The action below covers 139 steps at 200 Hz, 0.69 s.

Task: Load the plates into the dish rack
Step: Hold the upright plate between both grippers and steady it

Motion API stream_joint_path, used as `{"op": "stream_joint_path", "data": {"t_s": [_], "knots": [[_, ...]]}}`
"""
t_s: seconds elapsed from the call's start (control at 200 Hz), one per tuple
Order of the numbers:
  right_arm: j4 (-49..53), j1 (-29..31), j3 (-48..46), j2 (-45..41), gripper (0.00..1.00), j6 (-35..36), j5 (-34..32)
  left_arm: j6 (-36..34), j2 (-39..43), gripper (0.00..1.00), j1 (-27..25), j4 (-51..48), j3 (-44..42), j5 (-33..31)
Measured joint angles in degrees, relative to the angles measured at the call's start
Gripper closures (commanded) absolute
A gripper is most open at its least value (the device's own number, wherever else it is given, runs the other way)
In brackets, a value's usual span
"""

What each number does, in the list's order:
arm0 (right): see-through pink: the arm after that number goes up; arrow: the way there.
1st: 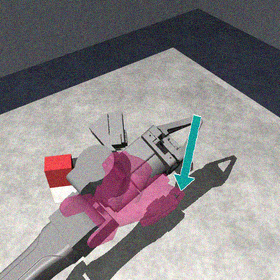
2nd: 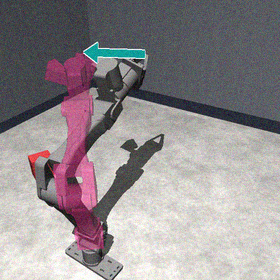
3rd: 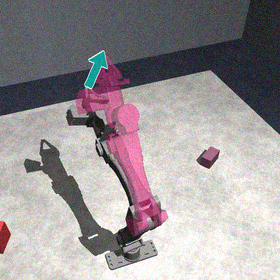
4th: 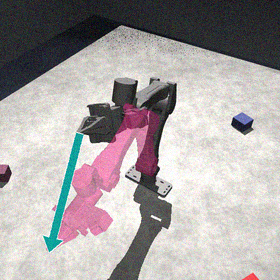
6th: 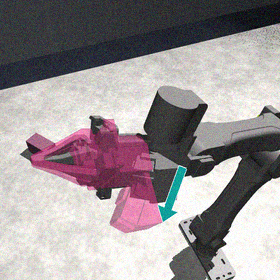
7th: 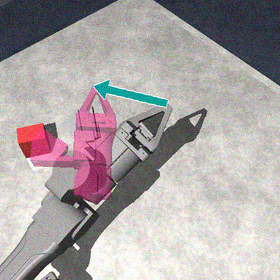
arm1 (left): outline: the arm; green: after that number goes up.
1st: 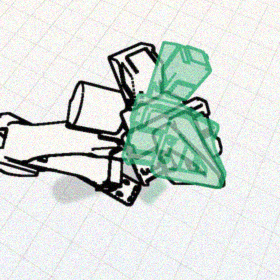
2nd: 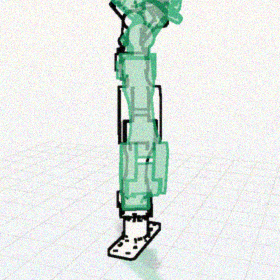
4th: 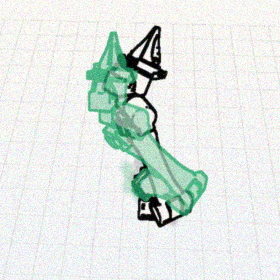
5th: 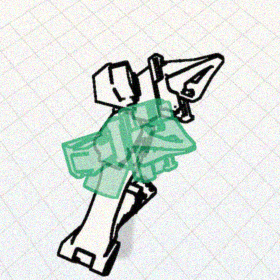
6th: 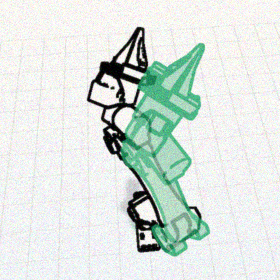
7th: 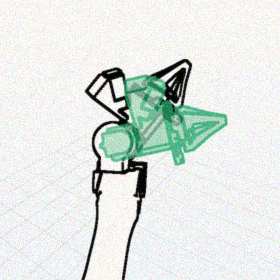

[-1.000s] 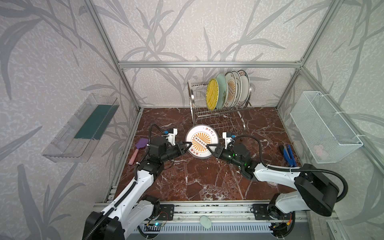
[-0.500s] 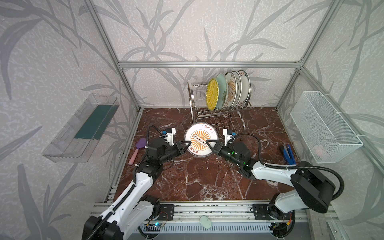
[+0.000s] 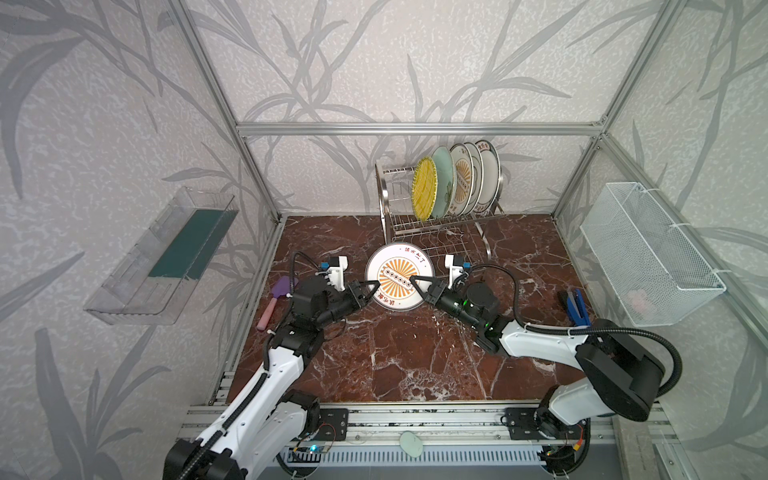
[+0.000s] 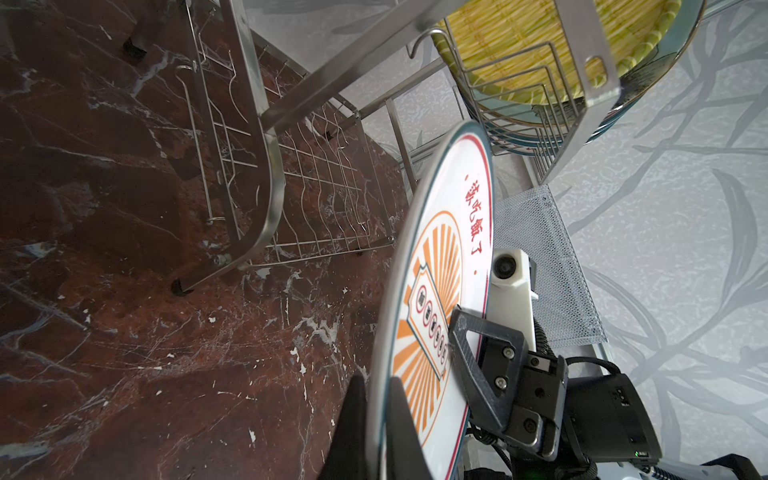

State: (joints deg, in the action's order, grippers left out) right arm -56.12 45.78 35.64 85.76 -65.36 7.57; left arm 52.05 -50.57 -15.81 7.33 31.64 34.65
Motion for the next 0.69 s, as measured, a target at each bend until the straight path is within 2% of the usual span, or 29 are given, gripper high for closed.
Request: {"op": "stream_joint_path", "data": {"t_s": [0.09, 0.2, 0.26, 0.36, 0.695], "knots": [[1.1, 0.2, 0.2, -0.8, 1.0, 1.3, -0.2, -2.3, 0.2, 0.64, -0.3, -2.3, 0.2, -0.7], [3.8, 0.4, 0.2, -1.5, 1.0, 2.8, -0.6, -3.9, 0.7, 0.5, -0.6, -4.9, 0.9, -1.2], [5.2, 0.4, 0.2, -1.8, 1.0, 3.6, -0.9, -4.9, 1.0, 0.45, -0.7, -6.4, 1.7, -1.6], [7.8, 0.4, 0.2, -3.2, 1.0, 5.1, -1.4, -6.6, 1.7, 0.42, -0.6, -9.6, 3.3, -2.6], [17.7, 0.4, 0.2, -11.3, 1.0, 11.4, -4.0, -14.6, 3.8, 0.4, -0.6, -22.5, 11.9, -7.3]]}}
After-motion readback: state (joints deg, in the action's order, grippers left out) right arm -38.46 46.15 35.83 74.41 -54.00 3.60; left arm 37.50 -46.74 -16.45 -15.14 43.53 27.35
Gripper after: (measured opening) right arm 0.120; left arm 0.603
